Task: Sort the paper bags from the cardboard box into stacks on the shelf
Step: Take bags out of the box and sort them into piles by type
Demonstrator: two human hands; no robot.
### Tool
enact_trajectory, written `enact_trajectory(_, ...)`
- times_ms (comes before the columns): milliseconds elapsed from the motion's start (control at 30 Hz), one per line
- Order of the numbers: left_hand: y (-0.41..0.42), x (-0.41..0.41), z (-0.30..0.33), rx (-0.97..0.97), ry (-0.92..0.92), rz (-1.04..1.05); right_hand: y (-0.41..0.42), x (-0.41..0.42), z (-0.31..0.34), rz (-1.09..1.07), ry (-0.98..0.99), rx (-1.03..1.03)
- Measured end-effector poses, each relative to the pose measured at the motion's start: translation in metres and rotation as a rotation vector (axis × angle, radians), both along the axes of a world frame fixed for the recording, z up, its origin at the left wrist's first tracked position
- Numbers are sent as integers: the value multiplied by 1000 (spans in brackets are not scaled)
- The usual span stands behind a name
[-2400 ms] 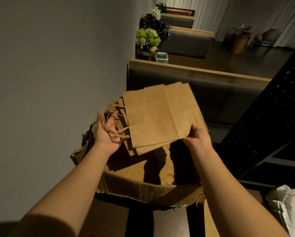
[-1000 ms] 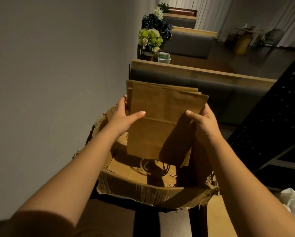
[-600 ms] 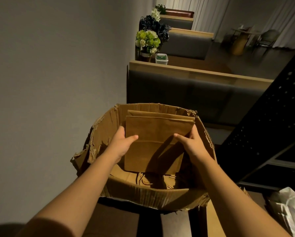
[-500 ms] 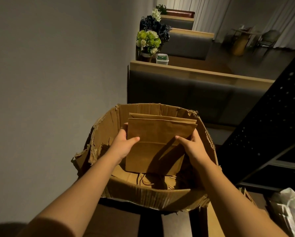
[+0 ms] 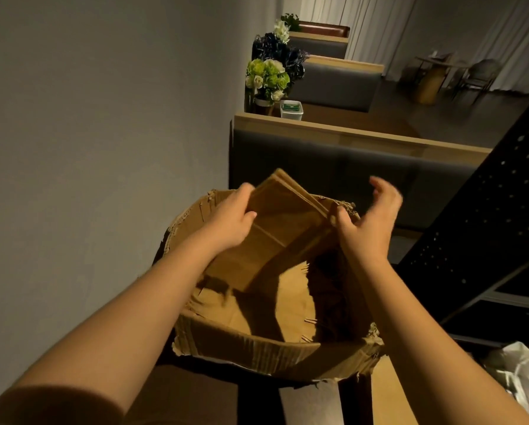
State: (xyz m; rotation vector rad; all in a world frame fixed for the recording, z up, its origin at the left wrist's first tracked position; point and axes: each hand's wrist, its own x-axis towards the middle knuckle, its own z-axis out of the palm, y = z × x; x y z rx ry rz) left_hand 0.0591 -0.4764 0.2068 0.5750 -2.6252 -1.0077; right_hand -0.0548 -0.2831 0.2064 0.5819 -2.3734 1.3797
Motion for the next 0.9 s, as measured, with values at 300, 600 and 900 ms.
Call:
enact_trajectory(300,35,-29,26,-525,-172,-163,-42,32,59,254,208,940)
enact_trajectory(600,35,-14,-17,-277,386,206,-5,-17,16,256,-7,832)
enact_trajectory(900,24,-8,-57,1075,335,521,34,-16,-21,454,-740,-28)
